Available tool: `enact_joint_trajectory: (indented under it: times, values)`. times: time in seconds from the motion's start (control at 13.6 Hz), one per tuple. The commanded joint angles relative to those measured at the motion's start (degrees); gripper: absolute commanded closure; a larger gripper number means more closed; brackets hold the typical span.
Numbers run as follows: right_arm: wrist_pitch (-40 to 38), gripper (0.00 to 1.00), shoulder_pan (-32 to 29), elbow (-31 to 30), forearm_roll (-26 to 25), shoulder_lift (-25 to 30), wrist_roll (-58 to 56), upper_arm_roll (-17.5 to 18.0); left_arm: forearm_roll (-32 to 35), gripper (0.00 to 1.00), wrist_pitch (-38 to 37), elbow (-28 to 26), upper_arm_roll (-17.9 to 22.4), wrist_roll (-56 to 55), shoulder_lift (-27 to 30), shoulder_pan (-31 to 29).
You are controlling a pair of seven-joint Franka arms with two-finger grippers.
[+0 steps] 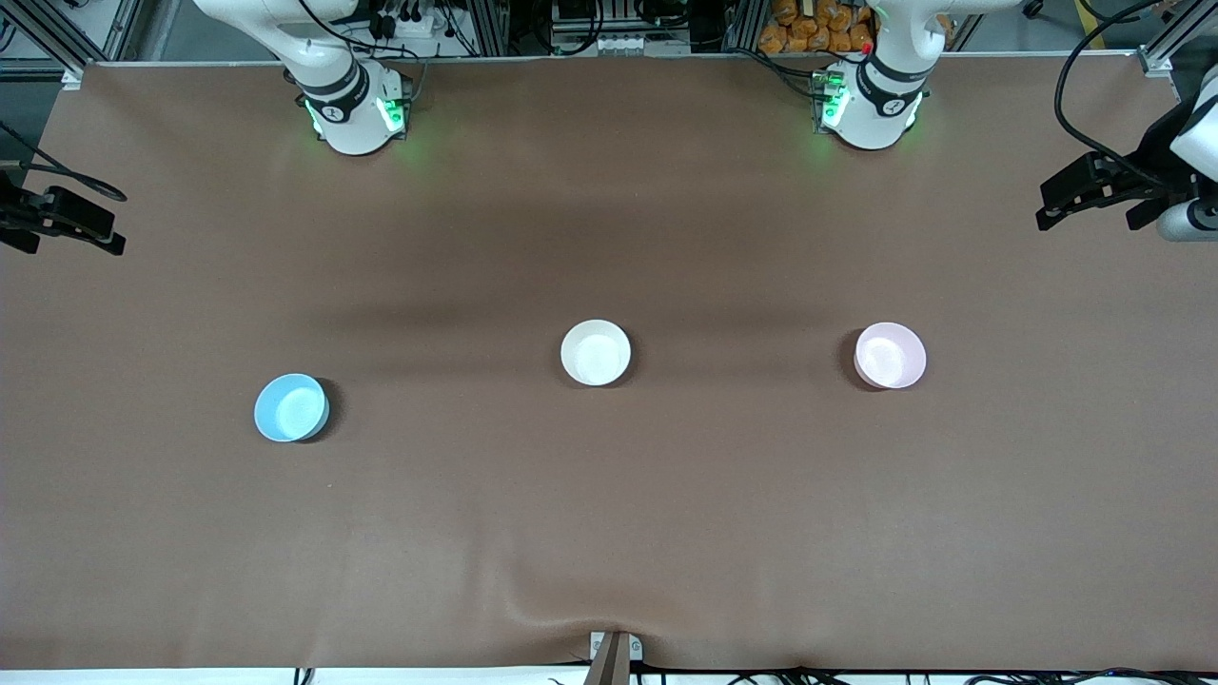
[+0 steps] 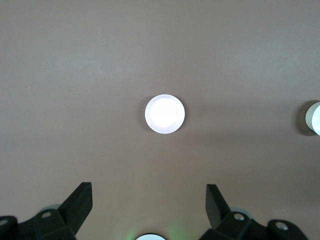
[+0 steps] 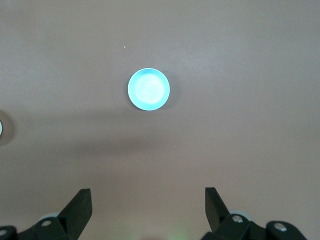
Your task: Stack pink and blue bowls on white bowl
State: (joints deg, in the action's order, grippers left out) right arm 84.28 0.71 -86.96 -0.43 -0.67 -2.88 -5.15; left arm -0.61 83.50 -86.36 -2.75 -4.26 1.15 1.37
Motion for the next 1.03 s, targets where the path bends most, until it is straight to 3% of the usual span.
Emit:
enact_joint_trajectory:
  times: [0.0,0.29,0.96]
  values:
    - [0.27,0.0,-0.1,-0.31,-0.72,-0.03,-0.37,0.14,0.34,0.0,-0.88,0.93,-0.15,0.92,-0.44,-0.05]
    - [0.27,0.0,0.43,-0.4,-0.63,-0.65,-0.37,0.14,0.34,0.0,0.34,-0.12,-0.32,0.92,-4.47,0.13]
    - [-0.25,0.0,2.01,-0.4,-0.63,-1.96,-0.29,0.23,-0.1,0.0,27.29,-19.35,-0.59,-0.4,-12.83,0.13]
